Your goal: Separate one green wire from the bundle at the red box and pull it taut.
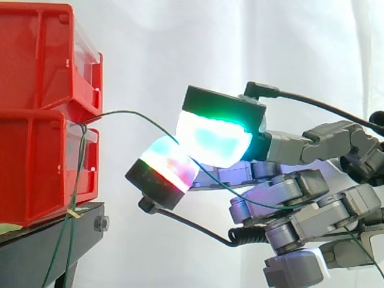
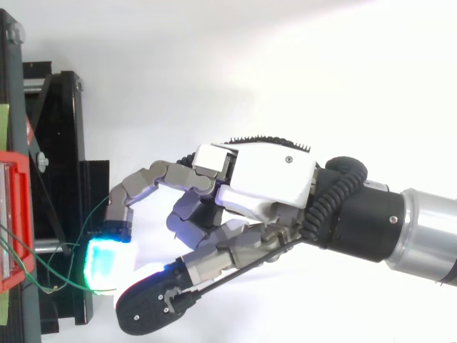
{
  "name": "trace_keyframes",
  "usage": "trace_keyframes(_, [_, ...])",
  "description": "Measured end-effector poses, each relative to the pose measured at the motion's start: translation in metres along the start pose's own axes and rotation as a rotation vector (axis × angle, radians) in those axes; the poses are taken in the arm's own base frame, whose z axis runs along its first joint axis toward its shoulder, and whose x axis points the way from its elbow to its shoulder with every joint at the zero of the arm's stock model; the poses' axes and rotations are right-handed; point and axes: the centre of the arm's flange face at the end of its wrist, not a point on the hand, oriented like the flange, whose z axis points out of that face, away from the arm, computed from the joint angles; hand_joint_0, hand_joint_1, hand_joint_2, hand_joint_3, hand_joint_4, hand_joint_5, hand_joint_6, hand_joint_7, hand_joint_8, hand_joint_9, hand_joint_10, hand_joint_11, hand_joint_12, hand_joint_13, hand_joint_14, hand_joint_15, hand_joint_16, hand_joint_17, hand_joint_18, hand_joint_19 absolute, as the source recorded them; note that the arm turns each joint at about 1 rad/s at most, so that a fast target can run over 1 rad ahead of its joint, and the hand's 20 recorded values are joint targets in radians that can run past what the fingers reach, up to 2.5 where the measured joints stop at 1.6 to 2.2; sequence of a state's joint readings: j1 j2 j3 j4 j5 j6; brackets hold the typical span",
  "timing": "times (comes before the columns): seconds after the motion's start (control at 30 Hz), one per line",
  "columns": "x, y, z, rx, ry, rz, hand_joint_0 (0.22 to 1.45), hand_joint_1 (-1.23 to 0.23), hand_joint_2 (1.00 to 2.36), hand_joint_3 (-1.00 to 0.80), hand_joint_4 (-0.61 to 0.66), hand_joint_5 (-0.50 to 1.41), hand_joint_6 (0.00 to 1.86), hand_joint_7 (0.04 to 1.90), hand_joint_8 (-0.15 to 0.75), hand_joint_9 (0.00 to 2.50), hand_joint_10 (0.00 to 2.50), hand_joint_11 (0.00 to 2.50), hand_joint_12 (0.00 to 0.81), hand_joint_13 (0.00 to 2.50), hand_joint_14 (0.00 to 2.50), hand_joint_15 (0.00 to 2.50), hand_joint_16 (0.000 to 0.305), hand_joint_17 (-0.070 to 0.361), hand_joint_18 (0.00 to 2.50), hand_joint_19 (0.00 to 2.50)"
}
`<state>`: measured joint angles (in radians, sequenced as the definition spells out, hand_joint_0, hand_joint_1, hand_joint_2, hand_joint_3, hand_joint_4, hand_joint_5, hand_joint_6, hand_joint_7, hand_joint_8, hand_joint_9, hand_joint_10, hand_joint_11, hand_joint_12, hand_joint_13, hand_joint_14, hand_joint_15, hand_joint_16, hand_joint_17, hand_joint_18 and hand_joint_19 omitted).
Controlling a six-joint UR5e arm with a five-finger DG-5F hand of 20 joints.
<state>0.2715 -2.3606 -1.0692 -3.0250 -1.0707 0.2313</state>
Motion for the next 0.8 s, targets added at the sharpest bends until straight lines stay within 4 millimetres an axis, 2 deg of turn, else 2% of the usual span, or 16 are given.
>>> trace_keyframes(0.17, [-0.0001,-0.0001,0.0,0.0,-0.001,0.0,0.54,-0.57,1.0,-0.5,-0.02,-0.21,0.9,0.93,0.207,1.2,2.5,1.3,0.276,1.64,2.5,0.47,0.049,0.111,1.39,0.87])
trace_keyframes(0.2, [-0.0002,-0.0001,0.0,0.0,-0.001,-0.001,0.53,-0.57,1.0,-0.5,-0.01,-0.21,0.9,0.94,0.207,1.2,2.5,1.3,0.266,1.65,2.42,0.51,0.05,0.113,1.39,0.86])
trace_keyframes(0.27, [-0.0002,-0.0003,0.0,0.0,-0.001,-0.001,0.51,-0.57,1.0,-0.5,0.0,-0.21,0.9,0.92,0.21,1.21,2.5,1.27,0.287,1.72,1.91,0.69,0.053,0.119,1.39,0.84])
trace_keyframes(0.33, [-0.0003,-0.0001,-0.0001,0.0,-0.001,-0.001,0.49,-0.59,1.0,-0.5,0.01,-0.21,0.9,0.92,0.22,1.22,2.5,1.26,0.312,1.78,1.5,0.89,0.055,0.124,1.37,0.83])
trace_keyframes(0.47, [-0.0003,-0.0002,-0.0001,0.0,-0.001,-0.001,0.44,-0.67,1.0,-0.5,0.04,-0.21,0.91,0.89,0.233,1.2,2.5,1.23,0.333,1.82,1.27,0.96,0.06,0.135,1.38,0.8])
trace_keyframes(0.5, [-0.0003,-0.0002,-0.0001,0.0,-0.001,-0.001,0.44,-0.68,1.0,-0.5,0.05,-0.21,0.91,0.89,0.241,1.2,2.5,1.2,0.331,1.82,1.27,0.95,0.06,0.135,1.38,0.8])
trace_keyframes(0.53, [-0.0002,-0.0002,-0.0001,-0.001,-0.001,-0.001,0.42,-0.72,1.0,-0.5,0.06,-0.22,0.91,0.87,0.244,1.15,2.5,1.18,0.333,1.8,1.43,0.86,0.061,0.138,1.39,0.8])
trace_keyframes(0.57, [-0.0003,-0.0002,-0.0001,-0.001,-0.002,-0.001,0.41,-0.75,1.0,-0.5,0.07,-0.22,0.92,0.85,0.253,1.14,2.5,1.16,0.333,1.75,1.75,0.69,0.062,0.14,1.39,0.79])
trace_keyframes(0.6, [-0.0004,-0.0002,-0.0001,-0.001,-0.002,-0.001,0.41,-0.77,1.0,-0.5,0.07,-0.23,0.92,0.85,0.255,1.14,2.5,1.14,0.325,1.73,1.89,0.63,0.062,0.14,1.4,0.79])
trace_keyframes(0.63, [-0.0002,-0.0003,-0.0001,-0.001,-0.003,-0.001,0.41,-0.79,1.0,-0.5,0.08,-0.23,0.92,0.82,0.254,1.11,2.5,1.11,0.323,1.67,2.34,0.44,0.063,0.142,1.4,0.78])
trace_keyframes(0.67, [-0.0001,-0.0004,-0.0002,-0.001,-0.003,-0.001,0.4,-0.8,1.0,-0.5,0.09,-0.24,0.92,0.82,0.256,1.11,2.5,1.07,0.318,1.67,2.5,0.37,0.063,0.142,1.42,0.79])
trace_keyframes(0.73, [-0.0002,-0.0004,-0.0002,-0.002,-0.006,-0.002,0.4,-0.81,1.0,-0.5,0.09,-0.24,0.92,0.81,0.257,1.11,2.5,1.04,0.315,1.67,2.5,0.33,0.063,0.141,1.44,0.79])
trace_keyframes(0.8, [-0.0003,-0.0003,-0.0003,-0.002,-0.007,-0.002,0.39,-0.8,1.0,-0.5,0.11,-0.25,0.92,0.79,0.259,1.12,2.5,1.06,0.314,1.74,2.5,0.3,0.063,0.142,1.61,0.87])
